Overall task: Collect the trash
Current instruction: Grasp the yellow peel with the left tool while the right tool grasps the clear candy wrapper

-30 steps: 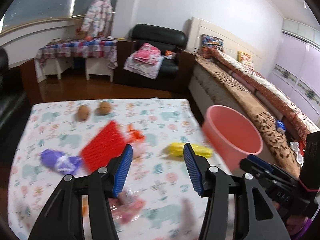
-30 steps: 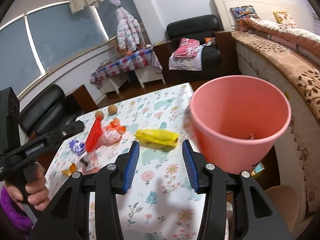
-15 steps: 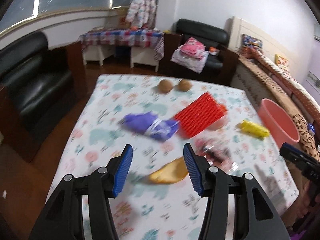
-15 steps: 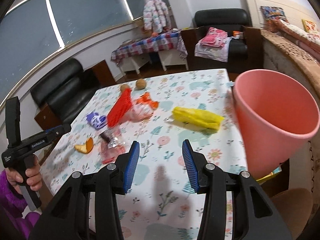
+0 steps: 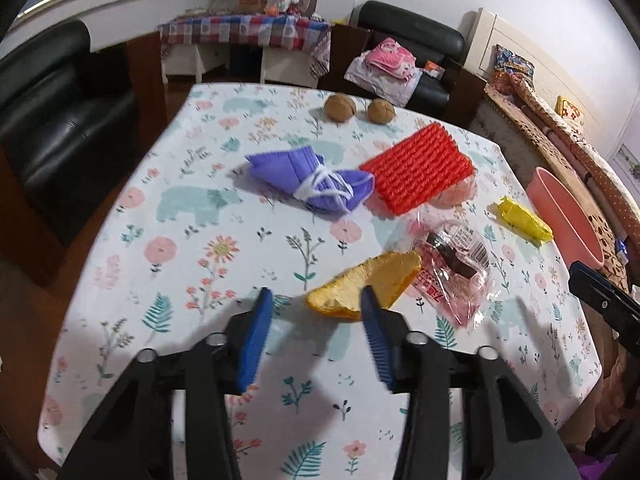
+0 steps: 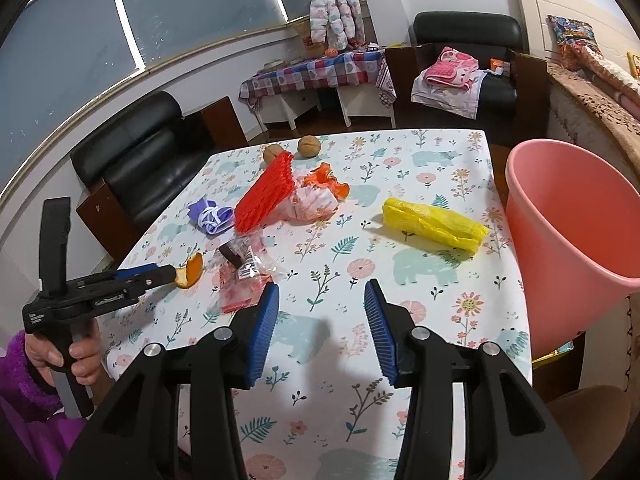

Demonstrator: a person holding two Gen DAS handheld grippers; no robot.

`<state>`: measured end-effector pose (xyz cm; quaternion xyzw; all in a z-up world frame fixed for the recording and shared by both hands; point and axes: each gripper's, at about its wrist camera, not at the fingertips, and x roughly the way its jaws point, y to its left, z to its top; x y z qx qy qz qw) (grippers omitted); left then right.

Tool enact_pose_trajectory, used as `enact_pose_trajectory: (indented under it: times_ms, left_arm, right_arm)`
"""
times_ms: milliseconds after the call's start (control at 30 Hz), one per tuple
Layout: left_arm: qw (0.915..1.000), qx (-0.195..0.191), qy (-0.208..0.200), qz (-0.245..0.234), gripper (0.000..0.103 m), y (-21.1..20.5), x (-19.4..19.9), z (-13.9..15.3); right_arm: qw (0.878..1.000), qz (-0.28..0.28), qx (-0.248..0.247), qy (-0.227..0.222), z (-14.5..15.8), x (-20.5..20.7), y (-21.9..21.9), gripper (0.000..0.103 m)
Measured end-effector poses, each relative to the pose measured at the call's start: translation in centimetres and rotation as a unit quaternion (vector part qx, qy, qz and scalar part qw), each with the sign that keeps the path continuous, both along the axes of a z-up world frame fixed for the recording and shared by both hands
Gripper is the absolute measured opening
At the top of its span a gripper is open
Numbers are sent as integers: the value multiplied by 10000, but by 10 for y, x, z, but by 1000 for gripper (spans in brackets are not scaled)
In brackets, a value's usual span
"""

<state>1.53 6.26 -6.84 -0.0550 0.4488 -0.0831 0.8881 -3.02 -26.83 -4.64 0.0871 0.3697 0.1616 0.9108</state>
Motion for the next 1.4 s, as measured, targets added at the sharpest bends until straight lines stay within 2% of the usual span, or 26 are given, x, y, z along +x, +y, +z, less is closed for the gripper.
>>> enact_pose_trajectory:
  times_ms: [167,200,367,600,733,1100,1333,1367,1400]
  left_arm:
    - [10000,-45,7,-49,22,-3,5,-2]
    - [10000,-27,-8,-40,17,-4,5,-2]
    - [9999,-96,-124,21,7,1,5,3]
    - [9995,-75,-298,78,5,5,5,14]
    - [9993,-111,-338,106,5,9,4,16]
    - [9992,-135,-338,143,5,14,2,14]
    - [9993,-129,-323,130,5,13,1,13]
    - [9993,-126,-318,127,5,12,1,13]
    - [9993,-123,-318,123,5,12,0,13]
  right_arm:
    - [9999,122,-40,4,-1,2,6,45]
    - [9999,151,-47,5,-1,3,8,45]
    - [9993,366,-52,27,-2,7,18,45]
    - [9975,669,159,184,-2,22,37,45]
    - [9956,754,344,443,-6,36,49,45]
    - [9936,743,77,845,-25,57,78,45]
    - [9915,785,124,1032,-36,62,83,45]
    - [9913,801,140,1030,-37,63,83,44]
    - [9914,820,138,1006,-37,62,82,37]
